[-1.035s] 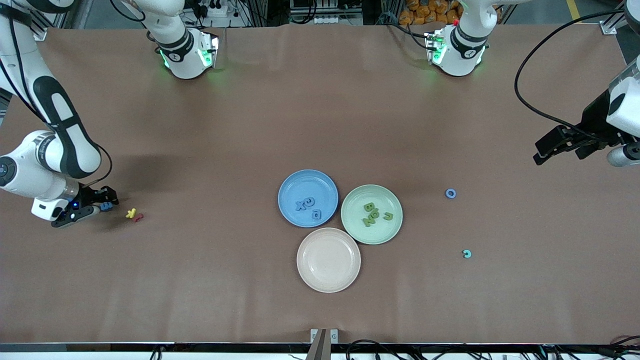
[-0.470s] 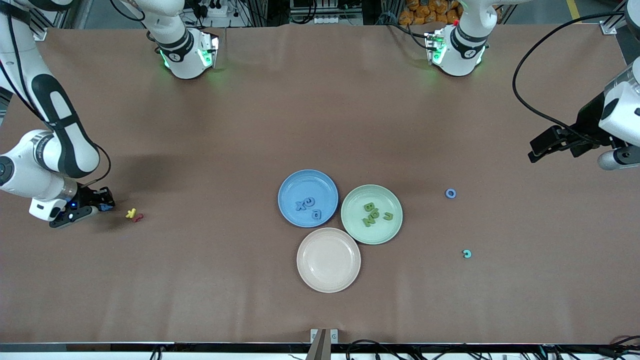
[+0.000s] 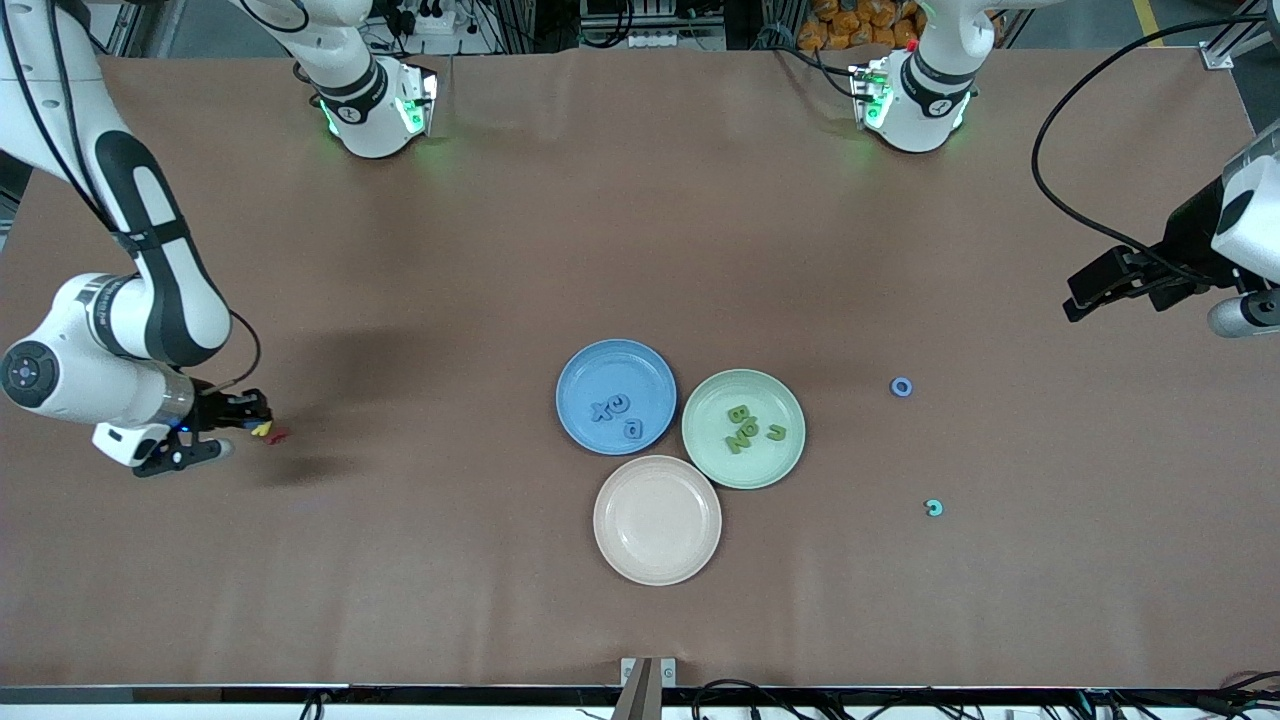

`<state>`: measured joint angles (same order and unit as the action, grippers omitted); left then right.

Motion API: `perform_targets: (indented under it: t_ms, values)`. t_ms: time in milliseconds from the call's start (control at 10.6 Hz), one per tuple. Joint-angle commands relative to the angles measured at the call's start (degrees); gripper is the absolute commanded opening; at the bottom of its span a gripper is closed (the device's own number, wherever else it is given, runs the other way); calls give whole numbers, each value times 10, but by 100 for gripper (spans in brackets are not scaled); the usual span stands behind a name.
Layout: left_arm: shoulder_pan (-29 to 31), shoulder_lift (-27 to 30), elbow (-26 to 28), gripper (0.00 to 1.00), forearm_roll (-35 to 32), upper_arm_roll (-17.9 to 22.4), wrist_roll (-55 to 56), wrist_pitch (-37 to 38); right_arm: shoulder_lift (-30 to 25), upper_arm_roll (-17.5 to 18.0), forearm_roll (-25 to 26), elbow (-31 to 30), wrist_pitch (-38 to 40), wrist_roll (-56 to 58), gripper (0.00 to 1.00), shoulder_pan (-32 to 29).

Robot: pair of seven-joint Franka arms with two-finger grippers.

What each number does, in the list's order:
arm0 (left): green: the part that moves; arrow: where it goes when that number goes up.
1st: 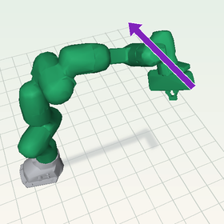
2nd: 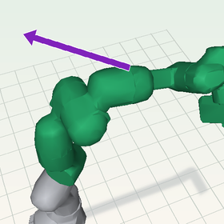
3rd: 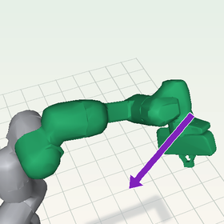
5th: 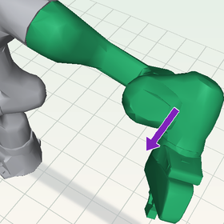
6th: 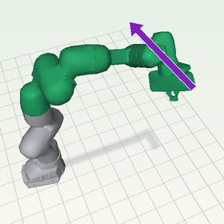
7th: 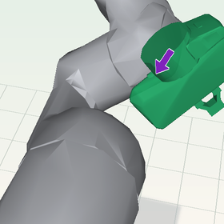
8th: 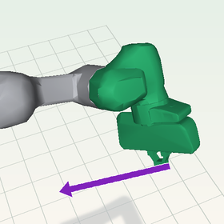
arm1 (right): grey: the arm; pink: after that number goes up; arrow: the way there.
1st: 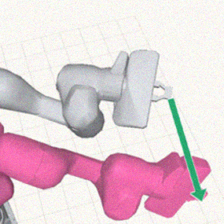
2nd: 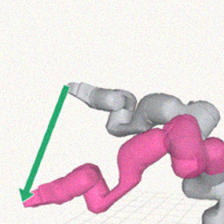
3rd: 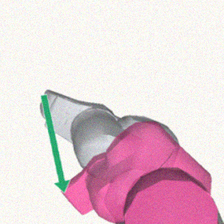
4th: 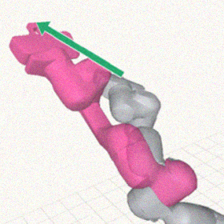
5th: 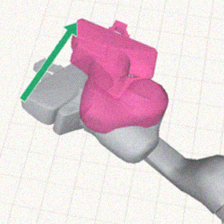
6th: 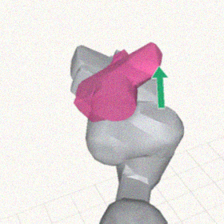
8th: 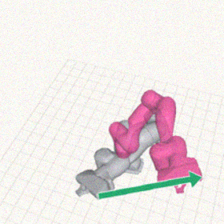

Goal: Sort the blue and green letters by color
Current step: 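Carry the m to the blue plate and open the right gripper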

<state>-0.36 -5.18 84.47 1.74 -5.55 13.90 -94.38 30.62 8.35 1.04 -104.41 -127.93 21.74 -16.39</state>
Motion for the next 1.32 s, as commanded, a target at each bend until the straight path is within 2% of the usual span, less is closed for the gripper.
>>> perform_targets:
  t_ms: [0,282,565,847,1035,1129,1223]
  values:
    - [5,-4,-12,100,3,-2,-14,12,-11,45,-47,1,14,-119,0,28]
    - [3,10,11,100,3,0,-14,-4,-8,54,-48,17,10,-306,0,113]
    - [3,20,28,100,3,0,-15,-12,14,54,-49,77,11,-503,0,216]
    - [5,15,25,100,3,-2,-15,-11,37,53,-83,111,-6,-634,0,297]
    - [5,15,24,100,3,-2,-15,-11,43,53,-89,116,-28,-724,0,348]
    - [5,15,23,100,3,-2,-15,-11,45,53,-89,117,-33,-762,21,368]
    - [5,14,24,100,3,-2,-15,-11,48,53,-89,116,-36,-784,74,379]
